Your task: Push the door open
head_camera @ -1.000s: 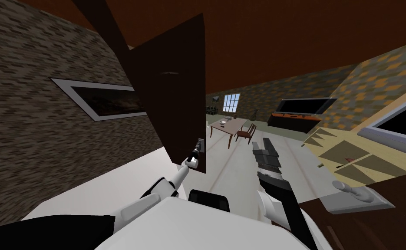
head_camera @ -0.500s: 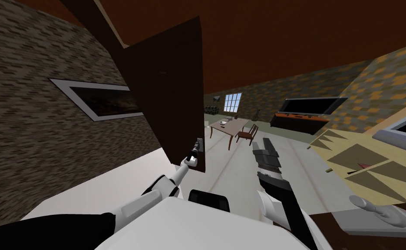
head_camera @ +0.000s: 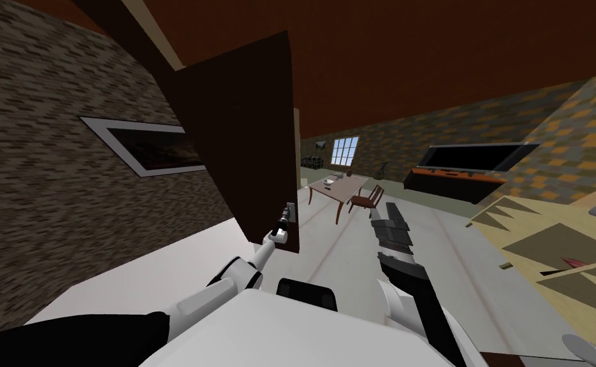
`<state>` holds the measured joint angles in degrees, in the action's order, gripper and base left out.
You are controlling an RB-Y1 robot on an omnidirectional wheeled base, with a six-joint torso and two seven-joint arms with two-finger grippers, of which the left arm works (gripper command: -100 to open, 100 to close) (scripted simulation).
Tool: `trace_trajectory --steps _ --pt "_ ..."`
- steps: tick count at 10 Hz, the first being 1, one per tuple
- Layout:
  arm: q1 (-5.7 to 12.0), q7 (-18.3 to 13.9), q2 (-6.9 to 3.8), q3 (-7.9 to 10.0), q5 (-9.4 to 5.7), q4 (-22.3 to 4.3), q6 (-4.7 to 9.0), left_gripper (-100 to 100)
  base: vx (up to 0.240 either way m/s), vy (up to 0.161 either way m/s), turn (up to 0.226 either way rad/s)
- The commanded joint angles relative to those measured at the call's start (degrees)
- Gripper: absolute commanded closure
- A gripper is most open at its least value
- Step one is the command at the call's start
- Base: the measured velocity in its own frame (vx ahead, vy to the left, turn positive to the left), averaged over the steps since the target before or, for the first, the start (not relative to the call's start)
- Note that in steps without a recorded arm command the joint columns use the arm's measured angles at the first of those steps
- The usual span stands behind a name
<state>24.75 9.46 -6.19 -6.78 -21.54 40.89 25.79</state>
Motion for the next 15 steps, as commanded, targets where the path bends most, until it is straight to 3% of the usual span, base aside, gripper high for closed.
trace_trajectory --steps 1,5,7,15 --pt "-0.40 0.4 -0.82 1.70 -0.21 1.1 -0.04 100 0.149 -0.168 0.056" --pt "-0.18 0.9 -1.19 3.98 -0.48 0.4 0.10 100 0.169 -0.165 0.083" --pt "-0.30 0.9 -1.31 4.11 -0.48 0.1 0.15 100 0.090 -0.084 0.044" --pt "-0.10 2.0 -3.08 8.76 -1.58 -1.1 0.79 100 0.163 -0.100 0.057"
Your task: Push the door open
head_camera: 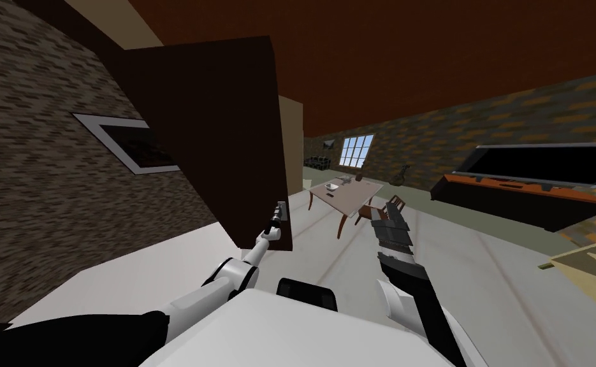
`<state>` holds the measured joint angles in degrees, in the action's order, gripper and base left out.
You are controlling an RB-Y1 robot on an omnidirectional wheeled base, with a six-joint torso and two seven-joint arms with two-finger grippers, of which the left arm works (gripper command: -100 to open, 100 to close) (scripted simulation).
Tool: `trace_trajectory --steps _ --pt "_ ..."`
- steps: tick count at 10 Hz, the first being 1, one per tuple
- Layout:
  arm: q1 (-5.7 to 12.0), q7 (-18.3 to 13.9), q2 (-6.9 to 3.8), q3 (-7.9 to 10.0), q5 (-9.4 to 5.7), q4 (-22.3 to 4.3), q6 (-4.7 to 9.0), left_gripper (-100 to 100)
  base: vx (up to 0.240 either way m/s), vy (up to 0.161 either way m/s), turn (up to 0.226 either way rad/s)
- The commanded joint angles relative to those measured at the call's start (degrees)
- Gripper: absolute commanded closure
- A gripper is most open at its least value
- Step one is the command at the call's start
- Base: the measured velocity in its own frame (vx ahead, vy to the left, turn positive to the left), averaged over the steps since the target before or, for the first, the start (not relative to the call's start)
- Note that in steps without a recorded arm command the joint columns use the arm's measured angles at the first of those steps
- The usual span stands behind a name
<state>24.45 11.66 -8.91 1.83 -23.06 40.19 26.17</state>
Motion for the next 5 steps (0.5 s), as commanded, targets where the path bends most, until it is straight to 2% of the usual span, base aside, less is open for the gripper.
trace_trajectory --steps 1,4,5 --pt "0.22 -0.1 -0.58 0.76 -0.20 -0.6 0.48 100 0.181 -0.120 0.075" --pt "0.24 0.2 -1.12 2.23 -0.55 -1.0 0.65 100 0.186 -0.093 0.052" --pt "-0.08 0.2 -1.05 2.04 -0.51 -0.9 0.39 100 0.081 -0.033 0.036"
